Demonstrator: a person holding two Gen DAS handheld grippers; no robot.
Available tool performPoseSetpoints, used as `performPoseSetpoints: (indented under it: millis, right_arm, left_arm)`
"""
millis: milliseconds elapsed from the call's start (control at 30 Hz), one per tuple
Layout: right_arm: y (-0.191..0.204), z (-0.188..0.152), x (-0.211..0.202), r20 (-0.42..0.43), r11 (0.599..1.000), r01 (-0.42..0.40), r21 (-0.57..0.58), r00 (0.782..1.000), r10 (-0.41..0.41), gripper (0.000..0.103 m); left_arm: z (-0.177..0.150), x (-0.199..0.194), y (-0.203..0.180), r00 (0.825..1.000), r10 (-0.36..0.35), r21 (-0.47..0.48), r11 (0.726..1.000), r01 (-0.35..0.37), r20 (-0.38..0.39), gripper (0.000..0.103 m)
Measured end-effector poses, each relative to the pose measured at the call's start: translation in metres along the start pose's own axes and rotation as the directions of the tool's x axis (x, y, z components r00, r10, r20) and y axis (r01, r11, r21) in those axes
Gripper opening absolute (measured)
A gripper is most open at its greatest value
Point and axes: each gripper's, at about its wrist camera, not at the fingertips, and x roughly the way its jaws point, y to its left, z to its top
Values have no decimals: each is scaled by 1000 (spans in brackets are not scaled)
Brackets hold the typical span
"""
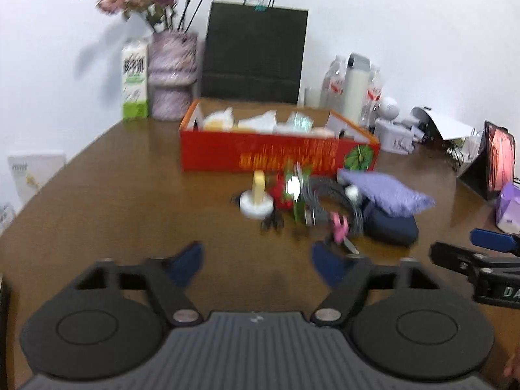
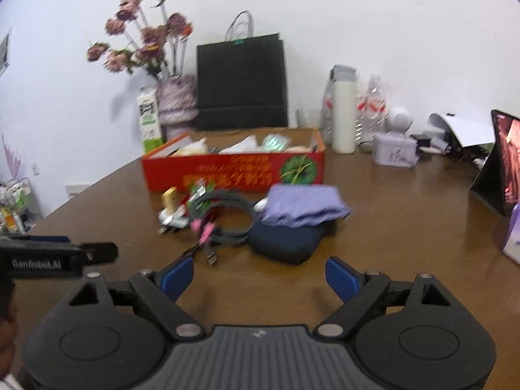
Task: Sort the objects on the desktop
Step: 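Grasp the purple cloth with the right gripper, then carry the purple cloth into the box with the right gripper while the left carries a yellow plug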
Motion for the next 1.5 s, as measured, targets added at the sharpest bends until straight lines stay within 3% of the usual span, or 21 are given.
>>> performPoseSetpoints:
  millis: [67,233,300,367,400,467,500,567,600,633,733,833,1000,1200,1367,1500]
  right_arm:
    - [-14,11,11,7,999,25,19,1000,-26,88]
    - [-49,39,59,-32,994,38,98,999,-35,86]
    - [-62,50,83,-61,989,28,144,998,-20,85]
    - [-74,58,105,-86,982,23,186,996,-7,85]
    - [-80,62,118,-104,978,18,210,995,4,84]
    - [-90,65,140,-143,966,8,260,989,30,71]
    - [-95,64,150,-172,955,-8,295,983,62,47]
    - [-101,61,155,-174,943,-24,333,981,86,32]
    - [-100,61,152,-160,948,-20,317,984,75,8]
    - [-98,63,146,-134,951,-16,309,989,60,5]
    - [-86,73,118,-55,965,-27,260,998,43,5]
    - [-69,81,83,-3,970,-89,226,996,92,5]
    - [-37,68,30,2,970,-176,165,984,178,4]
    - [4,40,-10,-33,984,-167,55,985,169,4]
    - [19,29,-38,-22,987,-163,6,986,163,4]
    - [24,41,-55,29,989,-148,-30,988,149,4]
  left_arm:
    - [15,19,2,1000,9,0,1000,-9,25,58]
    - [43,82,-2,1000,4,38,999,-3,-14,58]
    - [48,102,-1,999,12,46,999,-10,-50,47]
    - [47,116,4,995,3,29,1000,0,-104,12]
    - [46,119,8,993,-11,10,1000,12,-114,12]
    - [45,113,14,995,-14,-24,1000,12,-101,12]
    - [47,105,16,996,-20,-44,999,16,-89,12]
    - [52,87,21,998,-43,-74,996,39,-41,12]
    - [55,78,23,999,-43,-81,996,41,-26,12]
    - [58,70,25,999,-40,-87,995,39,-17,12]
    - [63,52,26,999,-42,-94,995,40,-18,12]
    - [53,38,23,997,-56,-101,994,51,-46,12]
    - [21,15,15,995,-52,-68,997,46,-88,12]
    - [-11,-19,5,984,-111,-59,993,104,-136,12]
    - [-20,-42,1,987,-118,-41,993,114,-109,12]
    - [-11,-51,4,991,-112,-49,993,109,-66,12]
